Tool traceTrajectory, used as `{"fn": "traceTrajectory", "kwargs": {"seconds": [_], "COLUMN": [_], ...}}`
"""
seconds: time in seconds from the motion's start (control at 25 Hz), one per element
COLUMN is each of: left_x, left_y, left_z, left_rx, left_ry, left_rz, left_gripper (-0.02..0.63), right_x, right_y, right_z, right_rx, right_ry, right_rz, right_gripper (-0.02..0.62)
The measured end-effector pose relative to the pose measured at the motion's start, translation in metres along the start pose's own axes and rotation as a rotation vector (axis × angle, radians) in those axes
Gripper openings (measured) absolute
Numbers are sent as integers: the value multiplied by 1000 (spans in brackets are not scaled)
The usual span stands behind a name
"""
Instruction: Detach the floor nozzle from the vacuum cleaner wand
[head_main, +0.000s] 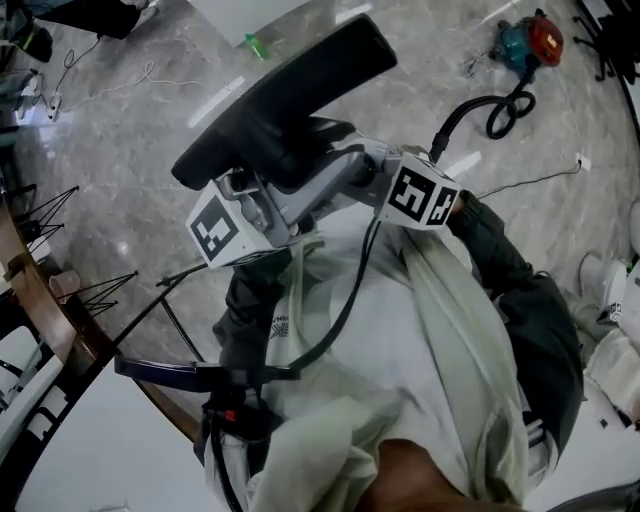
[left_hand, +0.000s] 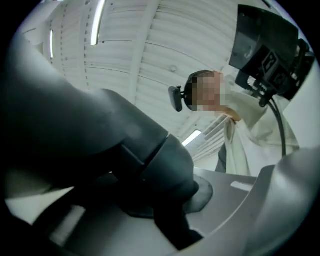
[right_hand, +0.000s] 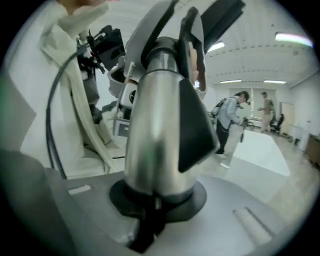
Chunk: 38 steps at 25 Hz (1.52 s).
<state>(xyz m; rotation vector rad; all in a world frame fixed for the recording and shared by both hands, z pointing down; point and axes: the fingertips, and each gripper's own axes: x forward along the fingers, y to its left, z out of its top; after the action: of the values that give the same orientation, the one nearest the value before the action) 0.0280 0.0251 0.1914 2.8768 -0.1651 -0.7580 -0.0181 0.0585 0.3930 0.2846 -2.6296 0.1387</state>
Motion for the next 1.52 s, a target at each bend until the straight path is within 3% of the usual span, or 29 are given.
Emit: {"fn": "traceTrajectory", "kwargs": {"seconds": [0.12,0.2,0.28,0.48,0.56,0.68,0.76,0.88,0.96,1.04,1.08,1.16,1.28,1.36,1.44,1.52], "left_x": [2,2,-4,-22,-24,-20,-15,-13,-13,-14,-15,-23,-42,-51,-56,-56], "left_y": [-3,15,35,70,74,61,37,-4,-13,-3,6,29,63,75,77,71], "left_z": [-3,-6,-13,-24,-21,-12,-6,-1,0,1,2,-3,-17,-19,-14,-6], "left_rx": [-9,-35,-73,-134,-120,-79,-42,-11,-16,-39,-56,-100,-167,-177,-163,-138], "left_ry": [-11,-6,19,76,76,58,36,2,-11,-25,-27,-12,39,62,64,52], "left_rz": [-29,55,173,483,520,408,246,-19,-82,-52,-7,124,380,503,541,499], "left_gripper": [72,72,72,71,71,71,71,72,72,72,72,72,71,69,69,69], "right_x": [-5,1,9,9,9,14,15,8,5,7,11,21,32,33,32,35], "right_y": [11,5,-6,-43,-50,-43,-28,4,18,21,18,7,-17,-31,-39,-38], "right_z": [-1,-6,-11,-25,-24,-15,-11,-1,2,0,-1,-5,-17,-21,-18,-12], "right_rx": [8,48,97,138,120,73,38,-12,-5,32,57,112,164,151,122,95], "right_ry": [-4,7,26,129,134,95,62,11,6,18,26,52,119,159,177,164], "right_rz": [157,129,10,-489,-546,-440,-296,-8,134,182,166,55,-253,-454,-557,-534], "right_gripper": [40,38,38,38,38,38,40,40,40,40,38,38,38,38,38,38]}}
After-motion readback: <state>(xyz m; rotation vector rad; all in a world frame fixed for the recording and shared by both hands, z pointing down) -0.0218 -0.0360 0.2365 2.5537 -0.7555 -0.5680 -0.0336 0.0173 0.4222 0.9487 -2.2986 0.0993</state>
